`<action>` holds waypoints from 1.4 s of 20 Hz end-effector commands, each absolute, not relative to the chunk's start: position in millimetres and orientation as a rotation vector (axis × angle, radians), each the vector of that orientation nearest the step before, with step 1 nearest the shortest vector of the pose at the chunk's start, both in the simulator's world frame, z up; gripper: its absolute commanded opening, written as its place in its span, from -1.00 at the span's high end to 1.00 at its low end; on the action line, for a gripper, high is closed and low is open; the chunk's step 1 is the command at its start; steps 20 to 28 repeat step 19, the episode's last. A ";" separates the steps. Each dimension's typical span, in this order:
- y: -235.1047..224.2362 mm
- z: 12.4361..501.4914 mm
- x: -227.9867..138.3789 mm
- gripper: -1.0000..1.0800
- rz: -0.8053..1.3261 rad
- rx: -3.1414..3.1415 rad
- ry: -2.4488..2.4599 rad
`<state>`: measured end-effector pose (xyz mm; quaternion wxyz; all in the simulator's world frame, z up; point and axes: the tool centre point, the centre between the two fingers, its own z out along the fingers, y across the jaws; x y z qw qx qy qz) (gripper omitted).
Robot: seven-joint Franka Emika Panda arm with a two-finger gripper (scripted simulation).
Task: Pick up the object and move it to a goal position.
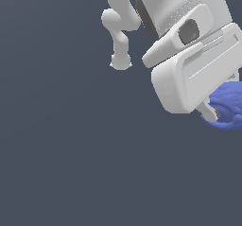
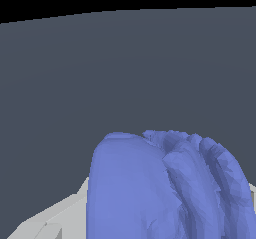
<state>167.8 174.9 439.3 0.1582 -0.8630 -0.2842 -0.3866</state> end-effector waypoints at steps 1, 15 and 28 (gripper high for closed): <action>178.8 453.1 161.3 1.00 -1.134 -2.430 -0.850; 186.0 487.7 142.2 1.00 -1.200 -2.328 -0.938; 185.9 487.9 142.0 1.00 -1.200 -2.328 -0.937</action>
